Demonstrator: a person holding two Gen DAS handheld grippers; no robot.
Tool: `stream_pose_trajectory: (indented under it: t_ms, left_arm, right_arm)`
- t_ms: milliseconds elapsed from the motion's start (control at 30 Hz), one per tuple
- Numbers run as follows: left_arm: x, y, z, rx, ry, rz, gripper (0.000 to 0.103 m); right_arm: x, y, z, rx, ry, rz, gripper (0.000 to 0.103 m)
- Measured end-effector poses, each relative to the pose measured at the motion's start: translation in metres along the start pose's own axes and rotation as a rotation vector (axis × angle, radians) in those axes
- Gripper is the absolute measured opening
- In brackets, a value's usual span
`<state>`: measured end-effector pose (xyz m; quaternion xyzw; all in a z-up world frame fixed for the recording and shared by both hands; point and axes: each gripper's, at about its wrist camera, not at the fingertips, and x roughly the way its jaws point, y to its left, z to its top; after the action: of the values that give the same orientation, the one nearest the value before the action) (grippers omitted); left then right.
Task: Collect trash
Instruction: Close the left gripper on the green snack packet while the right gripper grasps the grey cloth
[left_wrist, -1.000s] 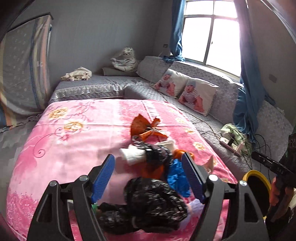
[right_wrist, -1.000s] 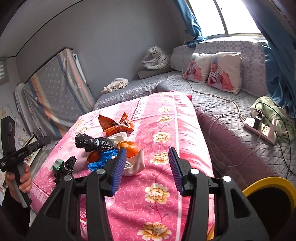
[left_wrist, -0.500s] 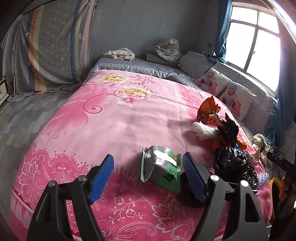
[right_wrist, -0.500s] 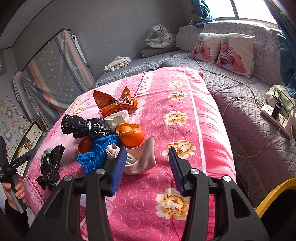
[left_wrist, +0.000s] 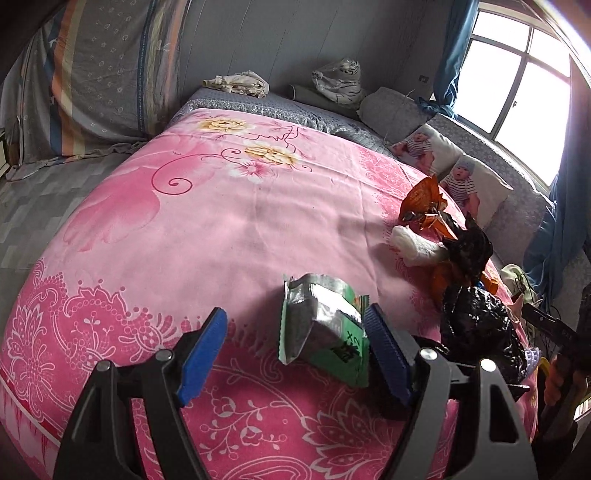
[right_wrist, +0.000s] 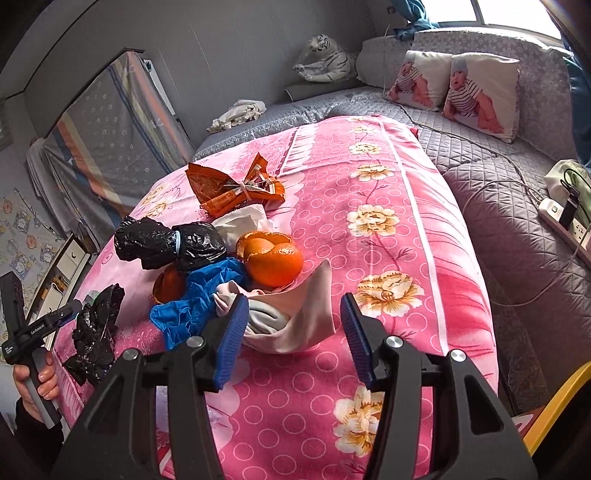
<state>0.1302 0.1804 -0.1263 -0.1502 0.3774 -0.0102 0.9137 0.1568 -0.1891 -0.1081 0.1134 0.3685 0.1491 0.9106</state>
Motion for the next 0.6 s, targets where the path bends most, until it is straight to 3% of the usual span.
stream_pose_trajectory:
  t_ms: [400, 600]
  left_arm:
    - [0.03, -0.014, 0.002, 0.01, 0.055, -0.013, 0.072]
    - [0.037, -0.018, 0.005, 0.008, 0.074, -0.018, 0.053]
  right_arm:
    - [0.027, -0.005, -0.001, 0.06, 0.065, 0.048, 0.049]
    - [0.031, -0.003, -0.001, 0.074, 0.076, 0.074, 0.042]
